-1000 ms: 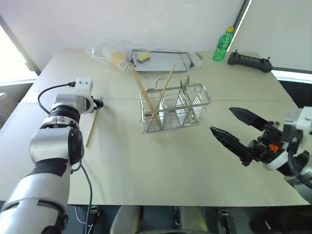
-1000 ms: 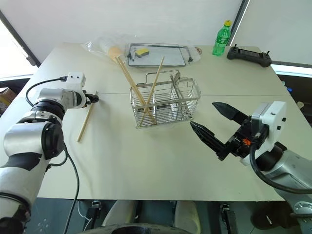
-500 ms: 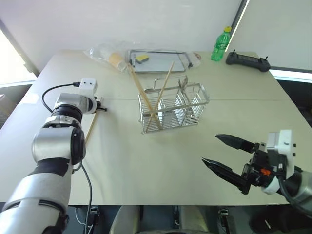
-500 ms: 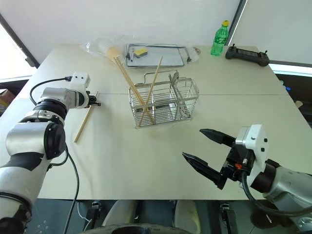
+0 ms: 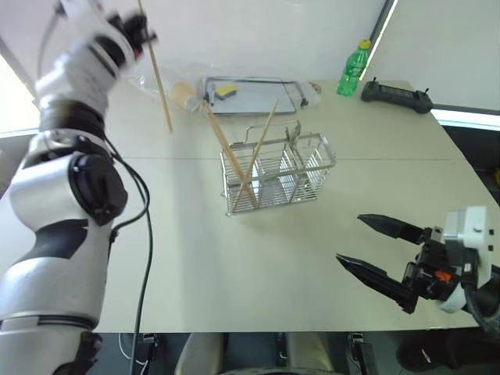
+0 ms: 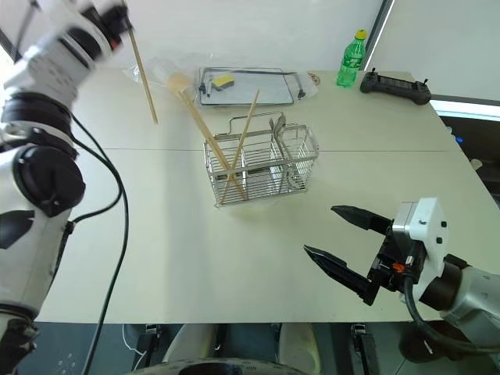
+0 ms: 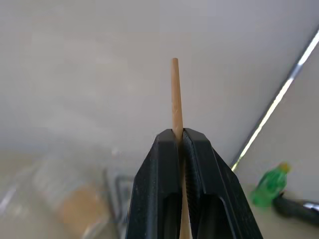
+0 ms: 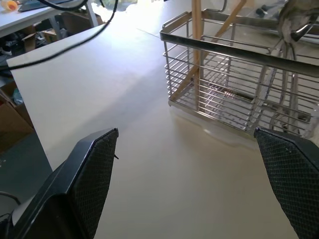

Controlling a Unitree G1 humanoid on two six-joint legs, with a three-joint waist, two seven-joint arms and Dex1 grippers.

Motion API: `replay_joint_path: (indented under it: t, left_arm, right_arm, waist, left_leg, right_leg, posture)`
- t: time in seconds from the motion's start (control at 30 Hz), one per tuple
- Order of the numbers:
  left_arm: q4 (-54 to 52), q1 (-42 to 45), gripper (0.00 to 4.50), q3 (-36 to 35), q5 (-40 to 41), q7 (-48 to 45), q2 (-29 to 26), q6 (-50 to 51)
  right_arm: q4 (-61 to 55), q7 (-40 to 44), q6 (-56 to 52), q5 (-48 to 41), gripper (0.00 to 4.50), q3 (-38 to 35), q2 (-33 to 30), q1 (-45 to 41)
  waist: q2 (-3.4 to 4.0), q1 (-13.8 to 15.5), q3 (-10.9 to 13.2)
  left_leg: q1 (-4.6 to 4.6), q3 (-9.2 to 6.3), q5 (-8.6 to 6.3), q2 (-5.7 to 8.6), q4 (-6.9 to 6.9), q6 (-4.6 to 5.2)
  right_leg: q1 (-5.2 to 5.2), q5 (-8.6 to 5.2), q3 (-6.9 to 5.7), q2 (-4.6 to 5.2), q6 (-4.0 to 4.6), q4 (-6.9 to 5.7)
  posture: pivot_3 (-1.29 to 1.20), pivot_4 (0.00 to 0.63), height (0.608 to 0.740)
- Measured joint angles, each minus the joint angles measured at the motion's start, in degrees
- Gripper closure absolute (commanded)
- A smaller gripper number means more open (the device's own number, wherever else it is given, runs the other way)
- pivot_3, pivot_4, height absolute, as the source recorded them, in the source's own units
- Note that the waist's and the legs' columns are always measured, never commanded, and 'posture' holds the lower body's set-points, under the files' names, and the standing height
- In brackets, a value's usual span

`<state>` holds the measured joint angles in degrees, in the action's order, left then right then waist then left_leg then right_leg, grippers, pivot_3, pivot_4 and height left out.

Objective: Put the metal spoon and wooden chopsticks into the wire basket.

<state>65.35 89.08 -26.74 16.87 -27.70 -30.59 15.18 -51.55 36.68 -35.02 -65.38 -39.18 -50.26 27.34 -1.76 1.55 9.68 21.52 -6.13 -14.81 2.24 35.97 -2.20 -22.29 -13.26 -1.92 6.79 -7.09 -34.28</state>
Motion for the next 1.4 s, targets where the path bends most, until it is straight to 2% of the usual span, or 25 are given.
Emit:
replay_joint_path:
  t: [0.1,0.23,0.3,0.4,0.57,0.7,0.87,0.97,1.17,1.2,1.33,1.4]
  left_arm:
    - [-8.69,-1.27,4.42,-0.01,4.18,-5.55,-0.16,0.89]
    - [-28.97,-5.22,4.42,0.2,12.04,-10.49,0.72,7.5]
    - [-40.63,-8.09,4.42,0.67,16.73,-9.97,3.15,12.19]
    - [-51.95,-11.8,4.42,1.81,22.17,-6.93,7.96,17.82]
    - [-61.66,-19.46,4.42,8.42,24.37,-2.27,15.72,21.05]
    - [-63.77,-26.48,4.42,13.59,23.64,-1.95,17.74,21.64]
    - [-65.67,-30.9,4.42,17.09,22.19,-2.3,17.77,21.32]
    - [-65.98,-33.85,3.41,17.75,21.35,-2.41,18.0,20.26]
    - [-66.67,-36.45,0.39,18.14,21.16,-2.09,19.31,18.07]
    - [-67.05,-36.69,0.01,18.11,21.41,-2.02,19.45,18.13]
    - [-68.72,-36.88,0.01,16.85,24.89,-1.74,19.11,20.62]
    - [-68.77,-36.71,0.01,16.24,26.94,-2.34,16.15,23.17]
  right_arm:
    - [0.23,-0.6,-0.44,-0.74,0.0,-0.12,-0.16,-0.51]
    - [0.49,-1.53,-0.96,-1.53,0.0,-0.29,-0.27,-1.03]
    - [0.85,-1.6,-1.13,-1.88,0.0,-0.48,-0.29,-1.21]
    - [1.23,-1.71,-1.32,-2.15,0.0,-0.63,-0.43,-1.87]
    - [1.31,-2.65,-1.57,-2.88,0.0,-0.67,-0.53,-3.12]
    - [1.38,-3.17,-1.81,-3.3,0.0,-1.09,-0.52,-3.04]
    - [1.35,-4.53,-1.87,-3.71,0.0,-1.74,-0.51,-3.08]
    - [1.33,-5.63,-1.87,-4.53,0.0,-1.75,-0.46,-3.18]
    - [1.3,-7.01,-1.86,-4.74,0.0,-1.6,-0.45,-3.51]
    - [1.31,-7.1,-1.86,-4.73,0.0,-1.46,-0.45,-3.72]
    - [1.9,-6.79,-1.84,-4.46,0.0,0.01,-0.52,-5.44]
    - [2.91,-5.74,-1.85,-3.71,0.0,0.25,-1.04,-6.3]
  waist:
    - [0.02,0.04,0.03]
    - [0.02,-0.08,0.03]
    - [0.06,0.34,0.0]
    - [0.07,0.9,0.0]
    - [0.17,0.68,-0.06]
    - [0.24,0.5,-0.08]
    - [0.26,0.72,-0.09]
    - [0.26,0.73,-0.1]
    - [0.26,0.76,-0.1]
    - [0.26,0.76,-0.1]
    - [0.27,0.65,-0.1]
    - [0.3,0.5,-0.1]
  left_leg:
    - [0.02,-0.03,0.01,-0.03,0.08,-0.01]
    - [0.0,-0.02,0.02,-0.07,0.19,-0.02]
    - [-0.07,-0.07,0.02,-0.08,0.24,-0.02]
    - [-0.11,-0.16,0.03,-0.05,0.32,-0.02]
    - [-0.16,-0.13,0.03,0.0,0.37,-0.01]
    - [-0.07,-0.11,0.04,-0.04,0.25,0.01]
    - [0.01,-0.09,0.04,-0.02,0.26,0.03]
    - [0.0,-0.09,0.03,-0.02,0.27,0.03]
    - [0.0,-0.09,0.04,-0.03,0.28,0.03]
    - [0.0,-0.09,0.04,-0.03,0.28,0.03]
    - [0.0,-0.09,0.03,-0.03,0.26,0.03]
    - [-0.02,-0.07,0.03,-0.04,0.24,0.04]
  right_leg:
    - [0.0,0.0,0.0,-0.03,0.01,-0.06]
    - [0.1,0.01,0.07,-0.02,0.02,-0.01]
    - [0.24,0.0,0.08,-0.01,0.02,-0.01]
    - [0.36,0.0,0.06,-0.06,0.03,0.0]
    - [0.44,0.0,0.09,-0.08,0.1,0.02]
    - [0.2,0.01,0.13,-0.2,0.12,-0.04]
    - [0.17,-0.09,0.15,-0.2,0.32,0.03]
    - [0.19,-0.11,0.16,-0.19,0.35,0.03]
    - [0.19,-0.09,0.16,-0.19,0.39,0.04]
    - [0.19,-0.09,0.16,-0.19,0.39,0.04]
    - [0.18,-0.09,0.16,-0.19,0.39,0.04]
    - [0.14,-0.09,0.16,-0.21,0.39,0.02]
  posture:
    - [0.0,0.15,0.709]
    - [0.0,0.15,0.709]
    - [0.0,0.15,0.709]
    - [0.0,0.15,0.709]
    - [0.0,0.15,0.709]
    - [0.0,0.15,0.709]
    - [0.0,0.15,0.709]
    - [0.0,0.15,0.709]
    - [0.0,0.15,0.709]
    - [0.0,0.15,0.709]
    - [0.0,0.15,0.709]
    - [0.0,0.15,0.709]
